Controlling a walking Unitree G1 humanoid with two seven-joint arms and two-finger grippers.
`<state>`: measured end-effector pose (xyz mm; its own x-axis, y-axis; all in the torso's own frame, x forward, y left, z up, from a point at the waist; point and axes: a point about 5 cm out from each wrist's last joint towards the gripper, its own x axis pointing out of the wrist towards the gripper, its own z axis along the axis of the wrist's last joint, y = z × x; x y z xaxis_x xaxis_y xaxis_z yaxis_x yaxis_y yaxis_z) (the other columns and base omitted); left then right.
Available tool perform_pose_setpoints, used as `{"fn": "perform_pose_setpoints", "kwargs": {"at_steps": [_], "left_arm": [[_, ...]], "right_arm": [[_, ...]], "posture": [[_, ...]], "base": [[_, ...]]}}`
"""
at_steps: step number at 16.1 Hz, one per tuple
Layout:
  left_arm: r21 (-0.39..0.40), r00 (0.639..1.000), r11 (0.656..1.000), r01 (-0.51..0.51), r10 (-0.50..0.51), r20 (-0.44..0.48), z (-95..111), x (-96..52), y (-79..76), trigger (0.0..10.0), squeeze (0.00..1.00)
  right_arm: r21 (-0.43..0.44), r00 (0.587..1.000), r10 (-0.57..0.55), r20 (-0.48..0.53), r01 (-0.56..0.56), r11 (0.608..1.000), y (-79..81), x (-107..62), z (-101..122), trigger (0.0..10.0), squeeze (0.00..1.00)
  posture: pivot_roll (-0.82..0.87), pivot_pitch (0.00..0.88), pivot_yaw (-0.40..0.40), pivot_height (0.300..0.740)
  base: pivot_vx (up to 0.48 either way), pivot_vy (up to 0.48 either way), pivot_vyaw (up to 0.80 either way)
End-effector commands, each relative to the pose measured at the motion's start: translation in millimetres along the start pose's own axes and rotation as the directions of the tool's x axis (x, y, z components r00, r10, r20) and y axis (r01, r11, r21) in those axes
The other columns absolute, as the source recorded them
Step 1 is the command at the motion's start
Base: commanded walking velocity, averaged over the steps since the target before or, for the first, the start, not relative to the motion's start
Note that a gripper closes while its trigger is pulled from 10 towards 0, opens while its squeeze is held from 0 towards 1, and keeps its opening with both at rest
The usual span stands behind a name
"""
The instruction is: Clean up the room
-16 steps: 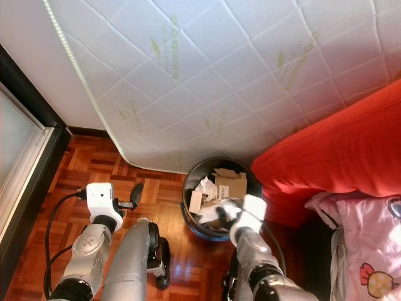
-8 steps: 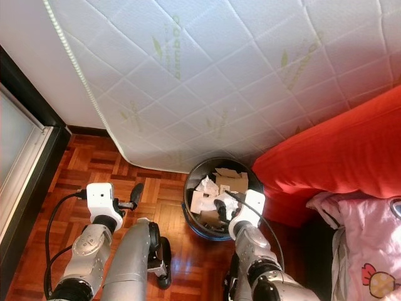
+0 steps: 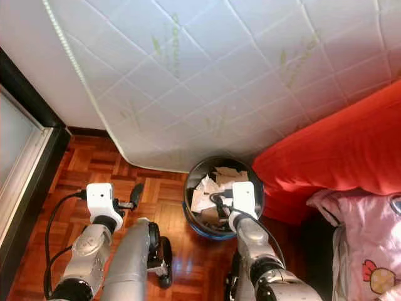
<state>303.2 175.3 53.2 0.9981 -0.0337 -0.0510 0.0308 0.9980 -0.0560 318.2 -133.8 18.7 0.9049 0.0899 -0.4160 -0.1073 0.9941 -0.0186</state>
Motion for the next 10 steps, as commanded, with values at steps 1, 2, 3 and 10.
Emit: {"fn": "perform_pose_setpoints", "kwargs": {"at_steps": [1,2,3,10], "left_arm": [[-0.015,0.999,1.0,-0.003,0.002,-0.048,-11,-6.3,-0.2,10.0,0.0],[-0.016,0.999,1.0,-0.001,0.0,-0.048,-11,-6.4,-1.2,10.0,0.0],[-0.016,0.999,1.0,-0.001,0.0,-0.048,-11,-6.4,-1.2,10.0,0.0],[-0.017,0.999,1.0,-0.001,0.0,-0.049,-11,-6.5,-1.6,10.0,0.0]], "right_arm": [[-0.023,1.0,-0.002,-0.027,0.001,1.0,0.3,-3.0,-10,10.0,0.0],[0.317,0.996,0.003,-0.087,0.025,0.948,0.2,-3.0,-16,10.0,0.0],[0.407,0.995,0.003,-0.104,0.04,0.913,-1.2,-3.3,-19,10.0,0.0],[0.393,0.998,-0.024,-0.059,0.045,0.918,-6.8,-2.6,-13,10.0,0.0]], "posture": [[0.22,0.316,-0.05,0.616],[0.23,0.316,-0.051,0.616],[0.22,0.315,-0.051,0.616],[0.22,0.316,-0.051,0.616]], "base": [[0.0,0.0,0.0],[0.0,0.0,0.0],[0.0,0.0,0.0],[0.0,0.0,0.0]]}}
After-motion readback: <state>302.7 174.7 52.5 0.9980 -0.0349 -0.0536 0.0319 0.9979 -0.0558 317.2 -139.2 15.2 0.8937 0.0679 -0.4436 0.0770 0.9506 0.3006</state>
